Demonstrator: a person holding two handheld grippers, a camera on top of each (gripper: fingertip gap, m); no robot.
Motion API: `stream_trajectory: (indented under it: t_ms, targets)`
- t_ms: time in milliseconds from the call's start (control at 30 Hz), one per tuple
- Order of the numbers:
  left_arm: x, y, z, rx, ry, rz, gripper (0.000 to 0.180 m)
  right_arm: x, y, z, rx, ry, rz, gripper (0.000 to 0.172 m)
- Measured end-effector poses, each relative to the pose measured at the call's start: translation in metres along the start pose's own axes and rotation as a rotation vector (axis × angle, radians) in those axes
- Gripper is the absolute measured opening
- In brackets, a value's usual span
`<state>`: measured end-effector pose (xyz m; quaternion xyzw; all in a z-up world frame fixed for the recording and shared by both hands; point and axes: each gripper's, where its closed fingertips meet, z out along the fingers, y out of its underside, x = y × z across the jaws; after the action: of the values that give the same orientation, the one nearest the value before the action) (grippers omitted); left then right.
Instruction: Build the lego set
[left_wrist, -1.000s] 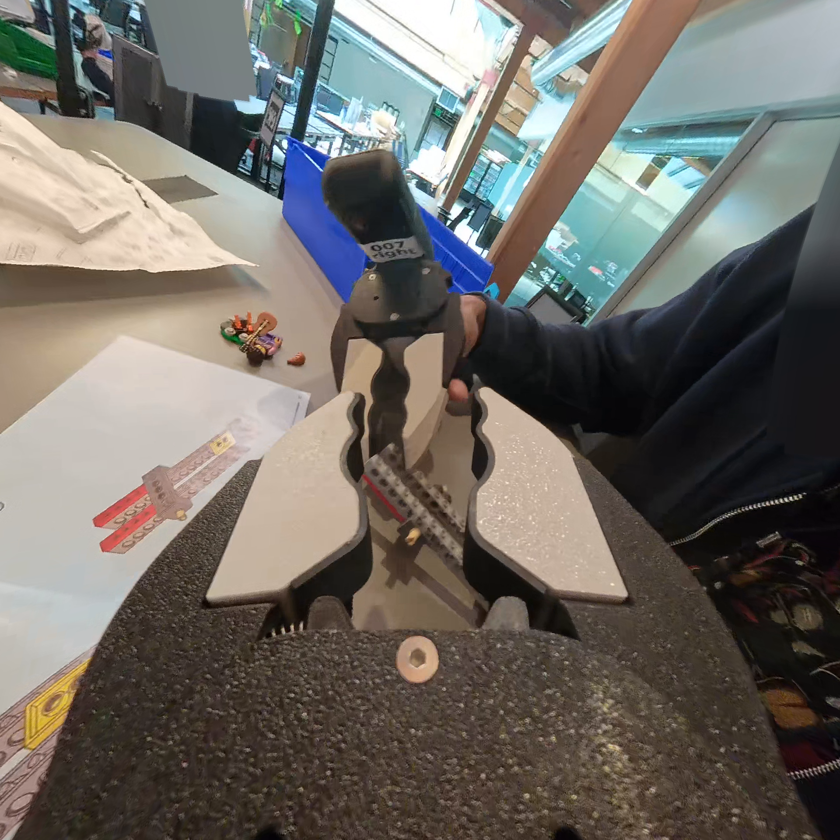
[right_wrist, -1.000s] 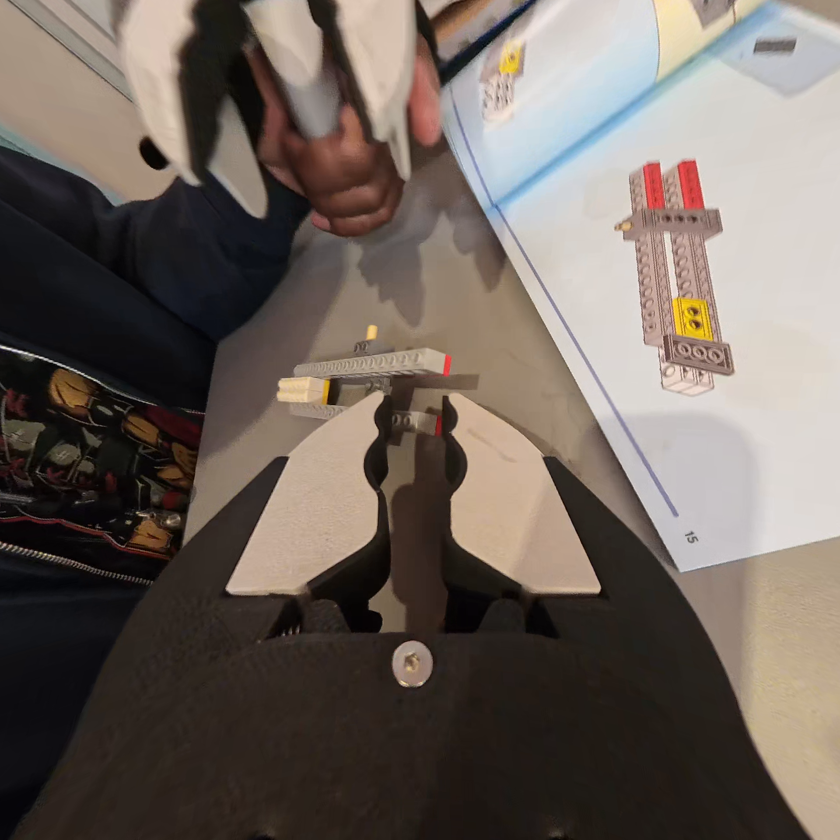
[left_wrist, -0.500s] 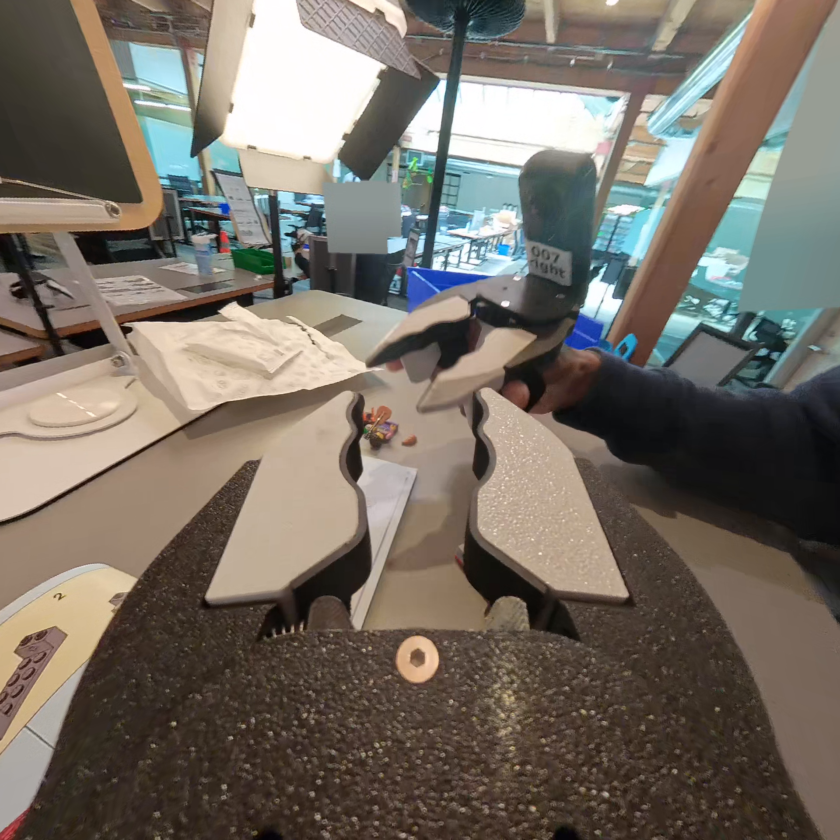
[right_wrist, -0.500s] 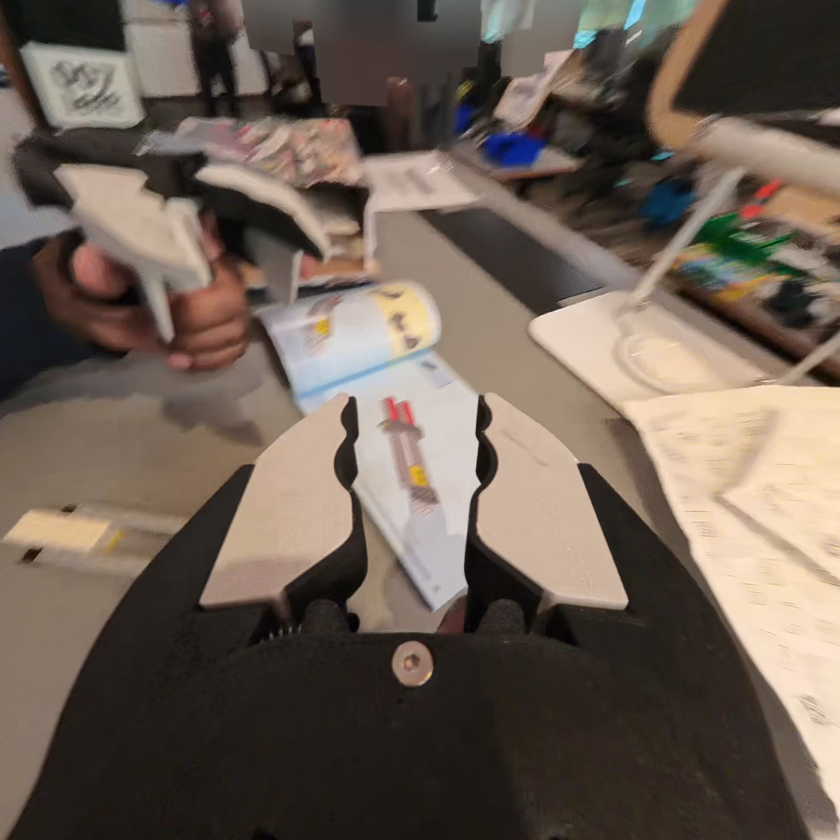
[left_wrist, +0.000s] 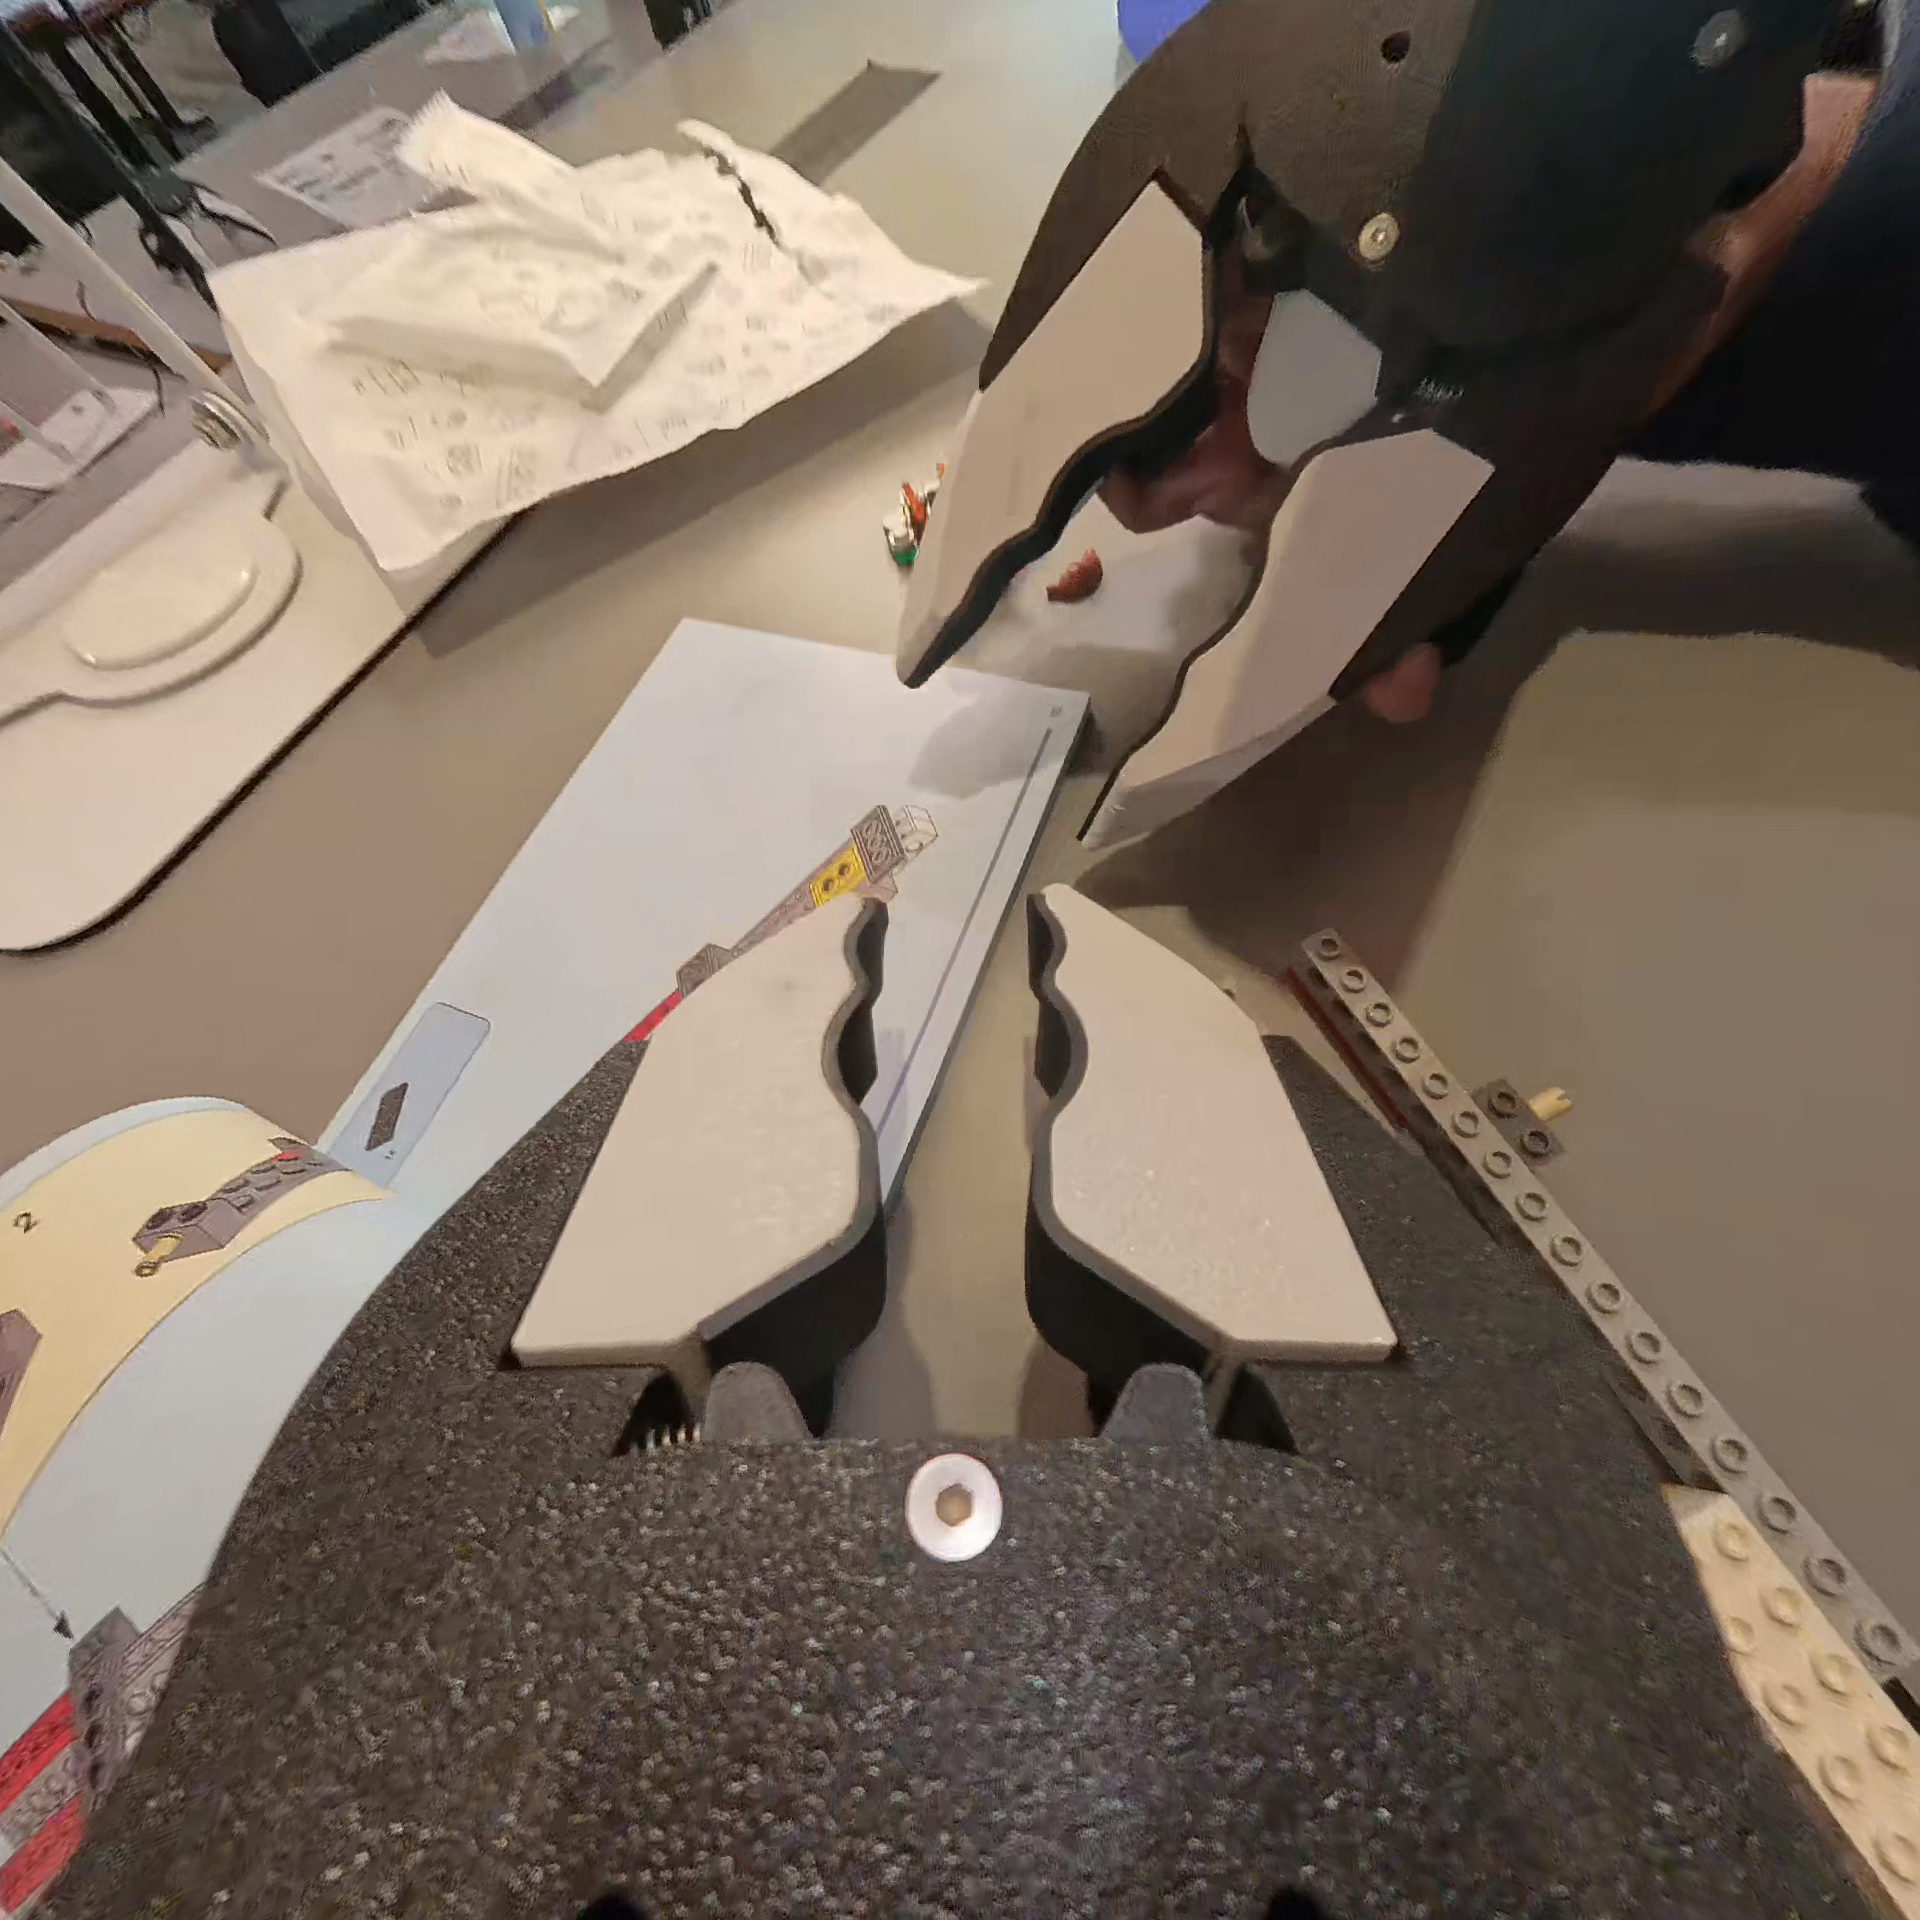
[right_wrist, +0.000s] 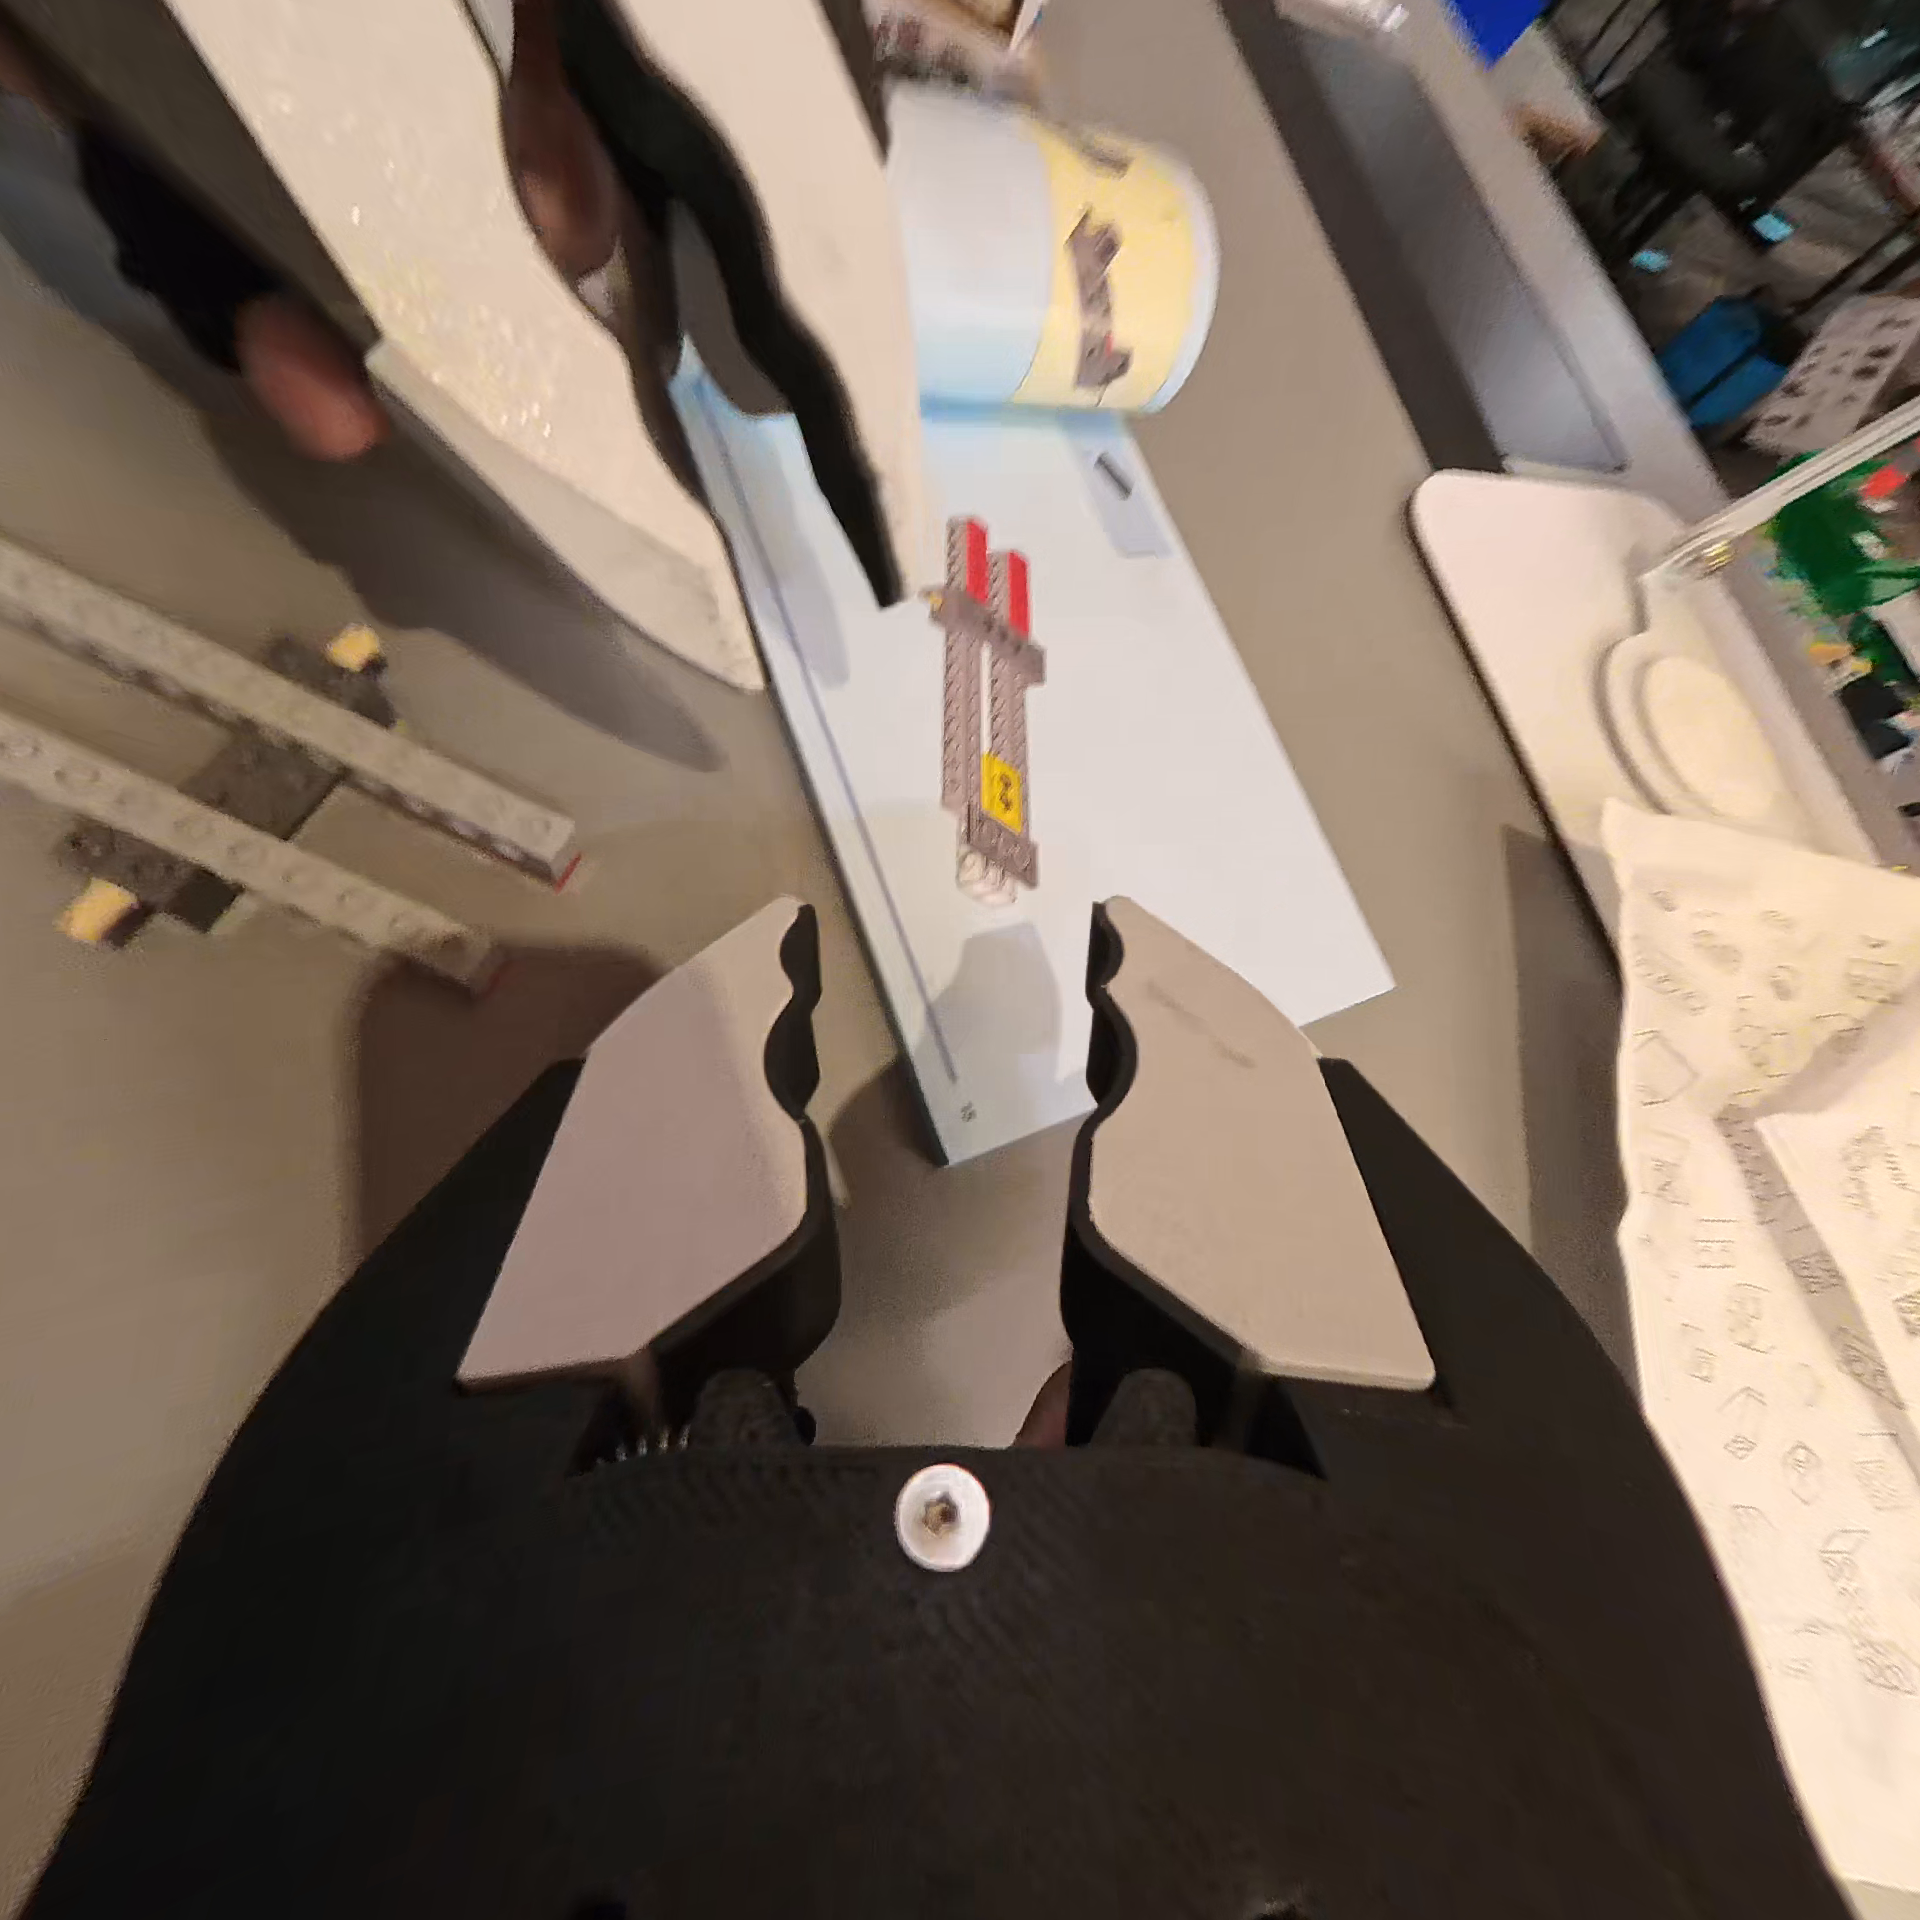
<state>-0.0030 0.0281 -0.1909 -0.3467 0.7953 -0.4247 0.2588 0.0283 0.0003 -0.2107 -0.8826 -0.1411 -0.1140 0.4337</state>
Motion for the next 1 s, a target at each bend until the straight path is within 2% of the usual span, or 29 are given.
stream_trajectory:
  t_ms: [133, 400, 1000]
  targets:
    - [-0.002, 0.003, 0.002, -0.025, -0.003, -0.027, 0.022, -0.005, 0.008, 0.001, -0.038, -0.046, 0.012, 0.045]
    - [-0.001, 0.006, 0.004, -0.044, 0.023, -0.05, 0.024, -0.003, 0.015, 0.003, -0.083, -0.089, 0.088, 0.031]
    - [-0.003, 0.01, 0.007, -0.078, 0.009, -0.059, 0.026, 0.007, 0.003, 0.0, -0.008, -0.04, 0.168, 0.033]
